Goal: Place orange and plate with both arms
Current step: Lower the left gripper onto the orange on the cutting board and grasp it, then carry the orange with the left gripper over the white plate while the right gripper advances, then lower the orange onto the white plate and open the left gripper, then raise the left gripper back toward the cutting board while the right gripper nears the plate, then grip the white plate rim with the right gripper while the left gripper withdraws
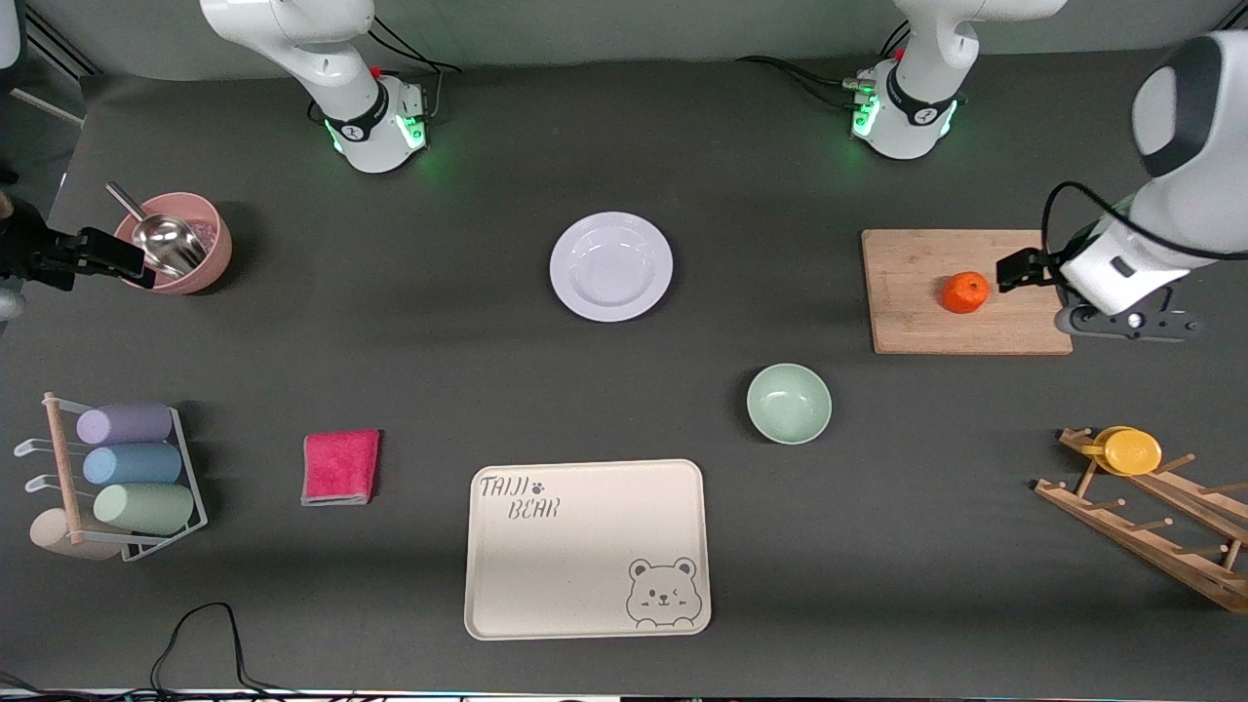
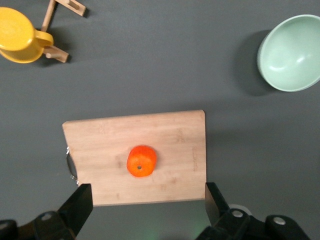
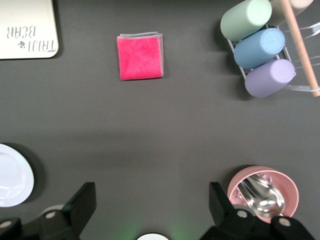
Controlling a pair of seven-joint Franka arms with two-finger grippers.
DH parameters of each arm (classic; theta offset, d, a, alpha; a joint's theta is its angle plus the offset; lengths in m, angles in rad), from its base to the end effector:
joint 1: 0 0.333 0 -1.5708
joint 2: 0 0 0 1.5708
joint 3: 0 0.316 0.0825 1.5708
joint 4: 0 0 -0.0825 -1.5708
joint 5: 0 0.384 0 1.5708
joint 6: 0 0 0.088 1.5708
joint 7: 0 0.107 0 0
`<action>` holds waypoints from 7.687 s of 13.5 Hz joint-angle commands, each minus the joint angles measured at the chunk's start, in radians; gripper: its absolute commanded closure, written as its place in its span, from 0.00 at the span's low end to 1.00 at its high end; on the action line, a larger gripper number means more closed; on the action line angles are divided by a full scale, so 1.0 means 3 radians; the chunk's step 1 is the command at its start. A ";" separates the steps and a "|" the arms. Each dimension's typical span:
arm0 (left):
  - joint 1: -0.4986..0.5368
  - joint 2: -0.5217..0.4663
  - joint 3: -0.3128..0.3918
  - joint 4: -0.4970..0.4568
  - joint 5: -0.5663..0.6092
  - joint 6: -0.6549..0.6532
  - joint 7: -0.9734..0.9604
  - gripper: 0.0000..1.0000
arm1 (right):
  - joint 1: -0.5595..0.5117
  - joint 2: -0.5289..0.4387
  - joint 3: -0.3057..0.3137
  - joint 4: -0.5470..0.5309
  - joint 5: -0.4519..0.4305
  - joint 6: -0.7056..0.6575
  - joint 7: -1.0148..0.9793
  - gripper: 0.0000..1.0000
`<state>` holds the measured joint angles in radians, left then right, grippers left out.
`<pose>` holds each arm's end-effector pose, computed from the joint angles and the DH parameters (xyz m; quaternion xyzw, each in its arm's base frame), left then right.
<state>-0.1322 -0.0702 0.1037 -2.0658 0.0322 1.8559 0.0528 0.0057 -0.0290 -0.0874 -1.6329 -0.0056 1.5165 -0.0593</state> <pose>0.5162 -0.0115 0.4525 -0.9964 0.0465 0.0701 0.0106 0.5363 -0.0452 0.6067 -0.9990 0.0111 0.0437 0.0016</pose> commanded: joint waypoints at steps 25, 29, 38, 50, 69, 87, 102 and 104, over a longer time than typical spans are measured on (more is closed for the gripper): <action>0.0661 0.0081 -0.0013 -0.2763 0.0113 0.3596 0.0274 1.00 | 0.0415 -0.1197 -0.0148 -0.2455 0.1357 0.0789 -0.0338 0.00; 0.0625 -0.0526 -0.0023 -0.2666 0.0026 0.2771 0.0937 1.00 | 0.0415 -0.1121 -0.0281 -0.3079 0.2032 0.1197 -0.1104 0.00; -0.0406 -0.0738 -0.0375 -0.1195 -0.0808 0.0574 -0.0539 1.00 | 0.0415 0.0120 -0.0338 -0.3546 0.3826 0.1423 -0.3369 0.00; -0.1777 0.1015 -0.1476 0.0049 -0.0477 0.1845 -0.5353 1.00 | 0.0421 0.1216 -0.0338 -0.3531 0.4789 0.1178 -0.4731 0.00; -0.2648 0.2106 -0.1184 0.0740 0.2271 0.1479 -0.7709 0.00 | 0.0421 0.1354 -0.0338 -0.3480 0.4789 0.1188 -0.4696 0.57; -0.0364 0.0285 -0.1179 0.0801 0.0298 -0.0393 -0.2322 0.00 | 0.0890 0.1641 -0.0302 -0.3326 0.5371 0.1188 -0.4803 0.56; 0.0445 0.0173 -0.1077 0.0735 0.0123 -0.0444 -0.1272 0.00 | 0.1909 0.1958 0.0051 -0.2917 0.6988 0.1275 -0.4798 0.56; 0.0416 0.0147 -0.0955 0.0730 0.0062 -0.0409 -0.1173 0.00 | 0.1909 0.1958 0.0066 -0.2907 0.6988 0.1296 -0.4798 0.56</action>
<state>-0.0113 0.0075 -0.2105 -1.8246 0.0772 1.7122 -0.3494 0.5679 0.5129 -0.0742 -2.5347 2.0590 1.8885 -1.4717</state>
